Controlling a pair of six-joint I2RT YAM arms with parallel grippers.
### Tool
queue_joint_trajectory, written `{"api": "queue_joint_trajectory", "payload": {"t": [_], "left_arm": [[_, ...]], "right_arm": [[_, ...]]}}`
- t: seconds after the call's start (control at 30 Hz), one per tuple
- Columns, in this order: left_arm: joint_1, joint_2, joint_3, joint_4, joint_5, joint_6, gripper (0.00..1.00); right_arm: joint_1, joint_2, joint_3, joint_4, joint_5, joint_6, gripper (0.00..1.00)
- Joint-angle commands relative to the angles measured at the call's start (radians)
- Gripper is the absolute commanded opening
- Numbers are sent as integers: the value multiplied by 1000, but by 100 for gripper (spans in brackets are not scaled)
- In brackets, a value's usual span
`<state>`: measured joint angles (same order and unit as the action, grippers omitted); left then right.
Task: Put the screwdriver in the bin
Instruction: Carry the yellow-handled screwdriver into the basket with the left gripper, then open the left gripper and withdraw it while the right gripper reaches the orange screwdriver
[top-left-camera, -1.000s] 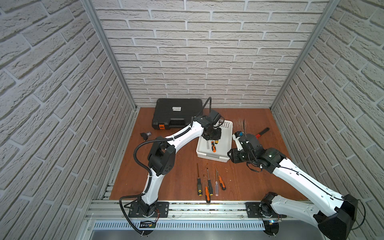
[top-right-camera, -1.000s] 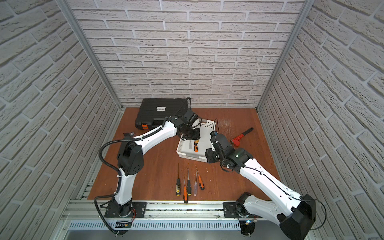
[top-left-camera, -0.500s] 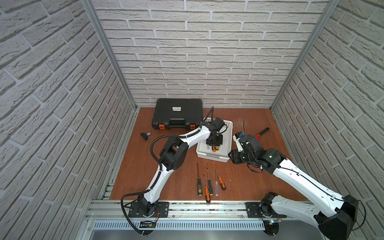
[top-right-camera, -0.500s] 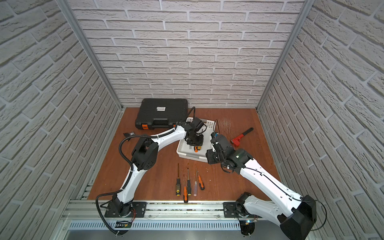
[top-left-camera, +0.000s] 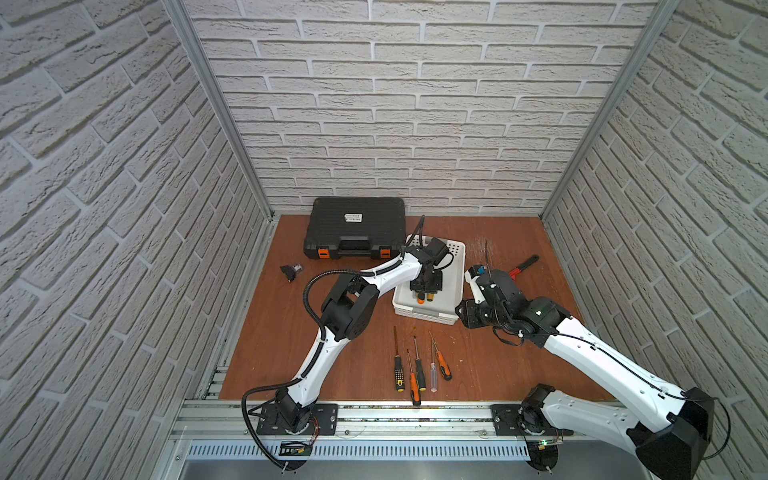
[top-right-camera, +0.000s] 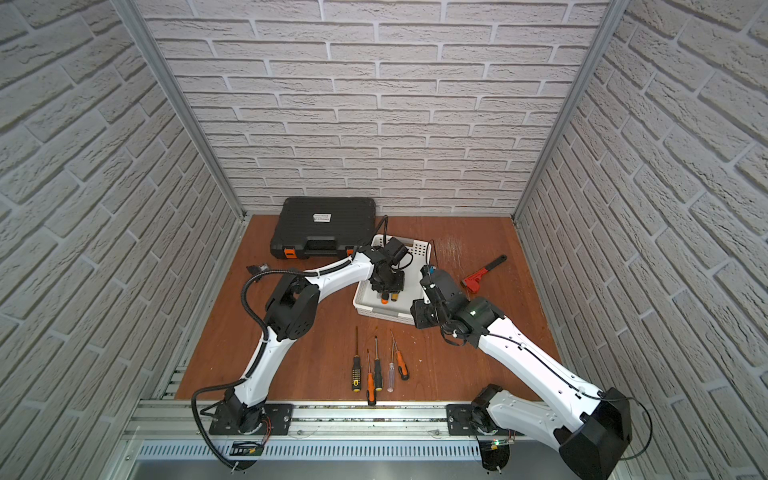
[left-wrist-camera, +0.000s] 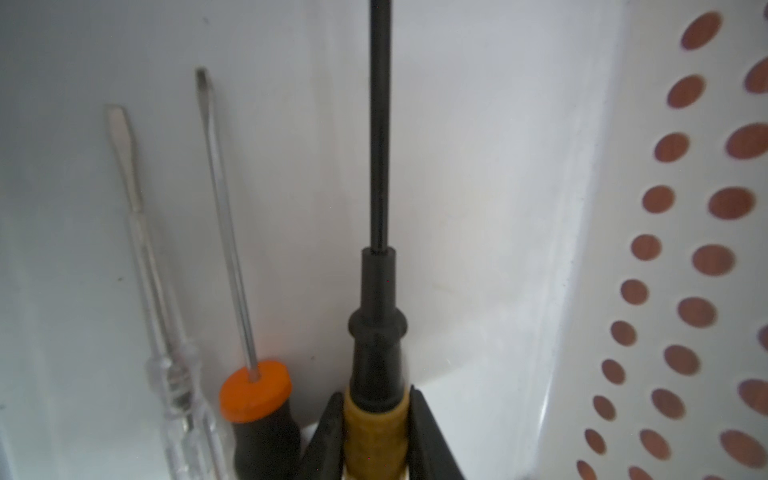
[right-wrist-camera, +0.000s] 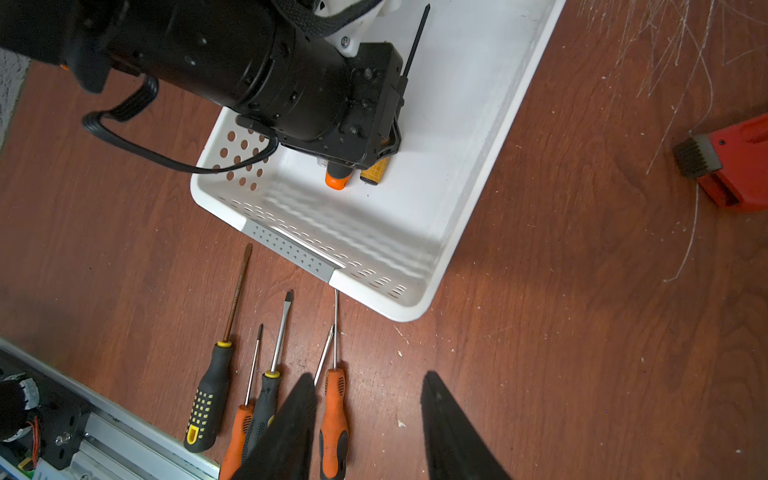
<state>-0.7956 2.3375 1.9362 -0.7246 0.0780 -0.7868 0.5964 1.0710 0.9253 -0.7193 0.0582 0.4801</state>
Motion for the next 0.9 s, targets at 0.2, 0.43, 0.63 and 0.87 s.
{"api": "queue_joint_trajectory", "payload": {"t": [0.2,0.43,0.63,0.87], "left_arm": [[-12,-89,-47,28,-27,-3,29],[6,-240,-150,108,33,24,39],[34,-447,-334,185,93,93,45],[81,-753,-669,244,29,135,48]], "right_arm": [[5,33,10,57,-29,2,44],[6,50,41,64,-51,2,44],[7,72,52,45,-45,-17,44],[23,101,36,-29,-15,-20,45]]}}
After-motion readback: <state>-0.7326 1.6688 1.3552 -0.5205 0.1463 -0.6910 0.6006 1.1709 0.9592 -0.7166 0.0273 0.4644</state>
